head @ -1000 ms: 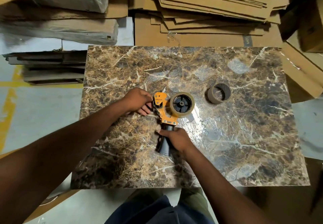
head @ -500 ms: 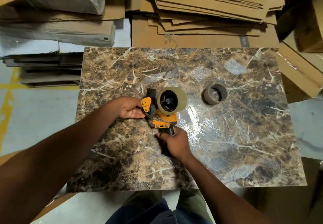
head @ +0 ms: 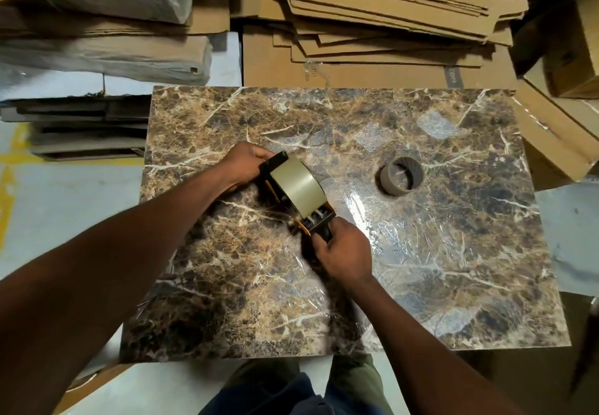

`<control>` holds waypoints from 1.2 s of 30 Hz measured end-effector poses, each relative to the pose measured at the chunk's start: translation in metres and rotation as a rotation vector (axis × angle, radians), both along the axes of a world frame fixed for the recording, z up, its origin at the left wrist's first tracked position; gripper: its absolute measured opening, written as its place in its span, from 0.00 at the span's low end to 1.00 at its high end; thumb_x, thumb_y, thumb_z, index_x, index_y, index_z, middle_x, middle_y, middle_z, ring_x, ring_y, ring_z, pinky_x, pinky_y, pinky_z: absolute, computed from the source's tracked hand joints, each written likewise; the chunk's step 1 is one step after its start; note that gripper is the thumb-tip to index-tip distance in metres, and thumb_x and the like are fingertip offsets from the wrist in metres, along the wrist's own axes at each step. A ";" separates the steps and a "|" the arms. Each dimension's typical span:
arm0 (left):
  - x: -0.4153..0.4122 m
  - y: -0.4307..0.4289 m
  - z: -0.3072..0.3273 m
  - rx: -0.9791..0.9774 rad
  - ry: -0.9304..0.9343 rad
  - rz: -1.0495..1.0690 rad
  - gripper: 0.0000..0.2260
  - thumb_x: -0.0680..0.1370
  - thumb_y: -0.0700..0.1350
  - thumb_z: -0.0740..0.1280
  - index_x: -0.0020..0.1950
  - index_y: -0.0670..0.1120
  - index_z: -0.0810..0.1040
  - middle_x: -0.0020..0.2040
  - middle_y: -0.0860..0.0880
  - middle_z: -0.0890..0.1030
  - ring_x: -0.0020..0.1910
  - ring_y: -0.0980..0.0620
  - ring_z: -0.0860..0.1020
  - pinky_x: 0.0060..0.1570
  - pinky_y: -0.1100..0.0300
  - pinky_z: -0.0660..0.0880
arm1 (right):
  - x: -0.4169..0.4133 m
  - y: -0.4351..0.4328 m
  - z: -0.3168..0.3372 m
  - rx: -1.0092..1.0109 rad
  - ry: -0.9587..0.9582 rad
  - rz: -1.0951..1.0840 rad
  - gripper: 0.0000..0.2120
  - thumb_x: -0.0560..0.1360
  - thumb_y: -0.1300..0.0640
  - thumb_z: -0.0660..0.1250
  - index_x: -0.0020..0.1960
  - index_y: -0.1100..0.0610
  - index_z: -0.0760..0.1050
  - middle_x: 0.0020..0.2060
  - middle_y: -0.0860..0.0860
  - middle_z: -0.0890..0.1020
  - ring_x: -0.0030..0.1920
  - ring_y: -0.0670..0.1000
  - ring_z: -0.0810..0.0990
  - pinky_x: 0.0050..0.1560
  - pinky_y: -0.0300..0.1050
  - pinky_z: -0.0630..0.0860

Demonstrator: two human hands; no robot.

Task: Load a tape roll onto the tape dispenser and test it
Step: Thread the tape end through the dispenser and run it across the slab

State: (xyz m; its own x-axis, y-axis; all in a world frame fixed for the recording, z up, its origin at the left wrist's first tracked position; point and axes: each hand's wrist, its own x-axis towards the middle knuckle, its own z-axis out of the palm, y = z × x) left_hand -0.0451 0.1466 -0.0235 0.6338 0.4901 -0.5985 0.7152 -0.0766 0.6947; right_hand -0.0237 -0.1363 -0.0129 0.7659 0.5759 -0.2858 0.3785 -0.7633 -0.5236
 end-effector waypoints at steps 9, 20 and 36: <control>-0.007 -0.015 -0.020 0.276 -0.085 -0.235 0.16 0.79 0.33 0.73 0.65 0.45 0.85 0.61 0.49 0.86 0.52 0.55 0.81 0.53 0.61 0.80 | 0.014 -0.007 -0.006 -0.151 -0.083 0.143 0.14 0.76 0.46 0.68 0.52 0.56 0.79 0.44 0.53 0.81 0.44 0.57 0.80 0.42 0.48 0.75; -0.027 -0.005 -0.047 0.635 -0.245 -0.608 0.10 0.76 0.48 0.77 0.57 0.59 0.88 0.74 0.55 0.76 0.78 0.44 0.66 0.76 0.35 0.55 | 0.017 -0.005 -0.005 -0.291 -0.069 0.241 0.17 0.77 0.44 0.65 0.54 0.57 0.81 0.42 0.55 0.84 0.43 0.57 0.83 0.44 0.49 0.82; -0.043 0.004 -0.071 0.684 -0.311 -0.753 0.21 0.74 0.61 0.66 0.63 0.57 0.87 0.86 0.52 0.59 0.86 0.44 0.53 0.81 0.32 0.39 | 0.021 -0.008 -0.010 -0.298 -0.083 0.290 0.17 0.79 0.44 0.63 0.54 0.58 0.79 0.44 0.58 0.84 0.45 0.60 0.83 0.43 0.50 0.78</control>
